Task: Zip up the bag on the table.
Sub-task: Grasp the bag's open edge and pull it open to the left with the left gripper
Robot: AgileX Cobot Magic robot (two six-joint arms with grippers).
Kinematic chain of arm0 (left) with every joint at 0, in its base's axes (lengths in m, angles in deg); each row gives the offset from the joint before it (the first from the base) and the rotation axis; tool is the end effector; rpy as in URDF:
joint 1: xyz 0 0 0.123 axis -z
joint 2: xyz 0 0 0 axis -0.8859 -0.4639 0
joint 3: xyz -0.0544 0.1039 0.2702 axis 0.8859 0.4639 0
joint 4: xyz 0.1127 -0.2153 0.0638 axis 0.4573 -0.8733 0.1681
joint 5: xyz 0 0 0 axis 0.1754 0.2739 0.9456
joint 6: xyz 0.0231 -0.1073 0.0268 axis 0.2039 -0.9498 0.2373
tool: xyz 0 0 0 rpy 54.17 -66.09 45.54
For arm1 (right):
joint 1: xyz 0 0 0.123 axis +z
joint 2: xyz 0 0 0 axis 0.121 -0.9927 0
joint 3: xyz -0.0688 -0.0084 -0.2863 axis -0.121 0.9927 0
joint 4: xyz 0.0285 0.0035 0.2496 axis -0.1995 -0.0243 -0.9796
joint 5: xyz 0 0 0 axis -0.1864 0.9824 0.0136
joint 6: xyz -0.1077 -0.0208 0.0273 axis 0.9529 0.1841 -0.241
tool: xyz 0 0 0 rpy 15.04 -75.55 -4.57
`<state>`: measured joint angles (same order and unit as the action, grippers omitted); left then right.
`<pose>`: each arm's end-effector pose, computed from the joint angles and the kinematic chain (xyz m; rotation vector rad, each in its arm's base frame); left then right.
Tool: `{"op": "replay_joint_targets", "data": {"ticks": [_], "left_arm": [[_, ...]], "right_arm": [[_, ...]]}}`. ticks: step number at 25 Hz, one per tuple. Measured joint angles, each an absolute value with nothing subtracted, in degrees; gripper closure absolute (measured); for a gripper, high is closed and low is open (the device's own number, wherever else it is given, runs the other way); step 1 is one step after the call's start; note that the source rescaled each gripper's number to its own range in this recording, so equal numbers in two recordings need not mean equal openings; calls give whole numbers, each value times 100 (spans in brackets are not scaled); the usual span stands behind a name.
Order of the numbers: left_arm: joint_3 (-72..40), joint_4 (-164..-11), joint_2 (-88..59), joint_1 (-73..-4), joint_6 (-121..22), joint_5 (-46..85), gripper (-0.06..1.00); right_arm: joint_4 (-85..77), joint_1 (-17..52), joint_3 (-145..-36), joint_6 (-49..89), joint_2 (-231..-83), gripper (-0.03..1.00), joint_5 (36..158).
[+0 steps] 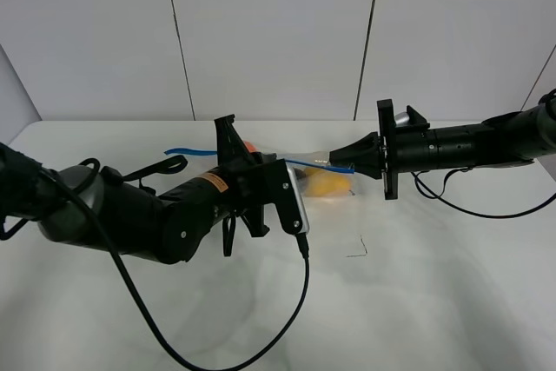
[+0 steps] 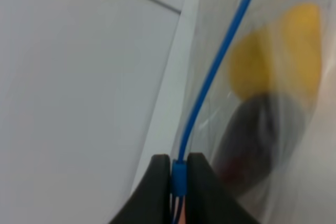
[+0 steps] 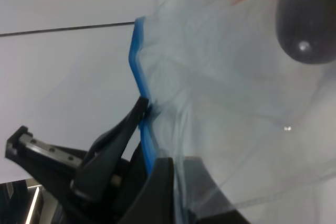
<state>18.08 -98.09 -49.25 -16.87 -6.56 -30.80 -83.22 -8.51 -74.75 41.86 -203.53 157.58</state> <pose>0.2943 -0.2510 0.1628 1.3032 1.2756 0.4498 0.3777 0.0958 0.1459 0.3384 2.4299 1.8056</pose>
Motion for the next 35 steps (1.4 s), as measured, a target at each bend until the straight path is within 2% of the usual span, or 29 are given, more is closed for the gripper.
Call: {"op": "replay_joint_targets", "data": {"ticks": [25,35], "left_arm": [[2286,-9781,-4889,-3313,-619,-3355,94],[2291,-9798,-4889,-3709,-619,-3355,94]], "right_arm": [[-8349,-851,-7475,4186,-20353,96,15663],[-8349,-851,-7475,4186,-20353,96,15653]]}}
